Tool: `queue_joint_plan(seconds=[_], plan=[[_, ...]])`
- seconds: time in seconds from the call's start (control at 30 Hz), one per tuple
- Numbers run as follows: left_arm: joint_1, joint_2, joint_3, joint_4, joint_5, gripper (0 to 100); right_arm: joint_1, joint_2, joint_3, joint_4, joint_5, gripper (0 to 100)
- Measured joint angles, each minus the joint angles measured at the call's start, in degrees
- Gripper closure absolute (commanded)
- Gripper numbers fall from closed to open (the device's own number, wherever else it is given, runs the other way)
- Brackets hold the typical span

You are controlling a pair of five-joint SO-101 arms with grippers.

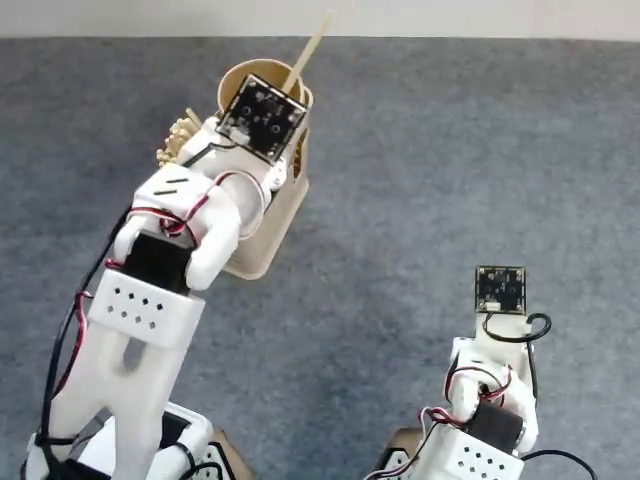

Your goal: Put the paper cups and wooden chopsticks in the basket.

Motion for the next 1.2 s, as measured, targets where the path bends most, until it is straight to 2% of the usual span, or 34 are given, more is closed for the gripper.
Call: queue_joint_plan(seconds=[0.13, 0.3, 0.43, 0.57, 0.7, 0.77, 0.97, 1.07, 1.2], plan=[[-0.09, -0.26, 0.35, 0.00, 3.34, 82, 0.00, 0.00, 0.00, 0.00, 0.00, 91.0], [-0.70, -5.54, 0.35, 1.41, 5.45, 83, 0.00, 0.00, 0.00, 0.00, 0.00, 91.0], [-3.78, -11.78, 0.35, 3.08, 5.54, 83, 0.00, 0.00, 0.00, 0.00, 0.00, 91.0], [-7.21, -19.34, -0.70, 8.53, 5.54, 83, 0.00, 0.00, 0.00, 0.00, 0.00, 91.0], [-11.60, -30.77, -0.53, 17.32, 5.54, 83, 0.00, 0.00, 0.00, 0.00, 0.00, 93.7], [-14.33, -39.21, 2.46, 22.42, 5.54, 83, 0.00, 0.00, 0.00, 0.00, 0.00, 99.8], [-16.35, -64.62, 22.95, 29.45, 5.54, 83, -0.70, 0.00, 0.00, 2.73, 0.00, 99.4], [-17.14, -64.44, 32.88, 29.80, 5.54, 83, -2.81, 0.00, 0.00, 4.13, 0.00, 99.4], [-19.96, -64.53, 40.26, 26.99, 5.63, 83, -5.54, 0.00, 0.00, 8.53, 0.00, 99.4]])
